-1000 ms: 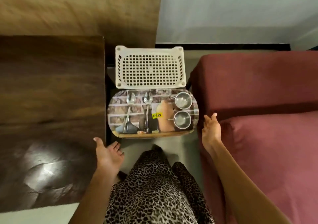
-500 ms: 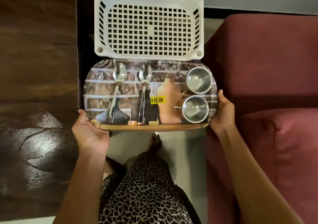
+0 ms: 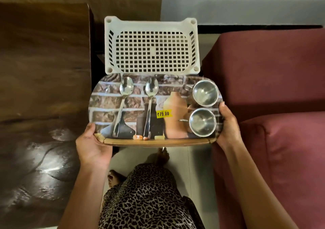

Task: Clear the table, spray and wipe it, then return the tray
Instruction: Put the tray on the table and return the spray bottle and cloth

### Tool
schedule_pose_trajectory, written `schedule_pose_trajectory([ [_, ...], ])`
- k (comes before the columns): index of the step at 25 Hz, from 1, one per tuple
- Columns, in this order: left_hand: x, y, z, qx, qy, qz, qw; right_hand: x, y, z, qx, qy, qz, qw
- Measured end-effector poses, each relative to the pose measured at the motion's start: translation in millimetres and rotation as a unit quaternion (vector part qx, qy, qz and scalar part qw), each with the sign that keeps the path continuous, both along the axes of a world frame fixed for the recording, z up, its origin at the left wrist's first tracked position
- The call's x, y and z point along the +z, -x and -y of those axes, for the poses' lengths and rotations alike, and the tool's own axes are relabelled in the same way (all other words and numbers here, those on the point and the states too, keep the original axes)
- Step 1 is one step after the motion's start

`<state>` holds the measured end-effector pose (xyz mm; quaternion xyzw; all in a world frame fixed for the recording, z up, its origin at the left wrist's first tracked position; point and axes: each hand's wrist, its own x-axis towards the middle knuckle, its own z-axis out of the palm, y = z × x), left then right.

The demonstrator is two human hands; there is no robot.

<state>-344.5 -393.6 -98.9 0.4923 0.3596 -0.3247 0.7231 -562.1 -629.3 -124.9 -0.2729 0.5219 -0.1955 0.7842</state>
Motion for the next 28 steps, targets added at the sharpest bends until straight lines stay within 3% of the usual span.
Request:
schedule_pose_trajectory([
  [10, 186, -36, 3, -0.028, 0.049, 0.059, 0.997, 204, -24, -8, -0.037, 0.058, -0.003, 0.998],
  [16, 291, -43, -14, -0.012, 0.105, 0.112, 0.988, 331, -49, -12, -0.037, 0.125, 0.039, 0.991],
  [22, 362, -46, -70, -0.036, 0.174, 0.165, 0.97, 408, -48, -62, -0.048, 0.15, 0.109, 0.982],
  [28, 401, -38, -182, -0.035, 0.165, 0.182, 0.969, 453, -46, -174, -0.054, 0.151, 0.122, 0.979],
])
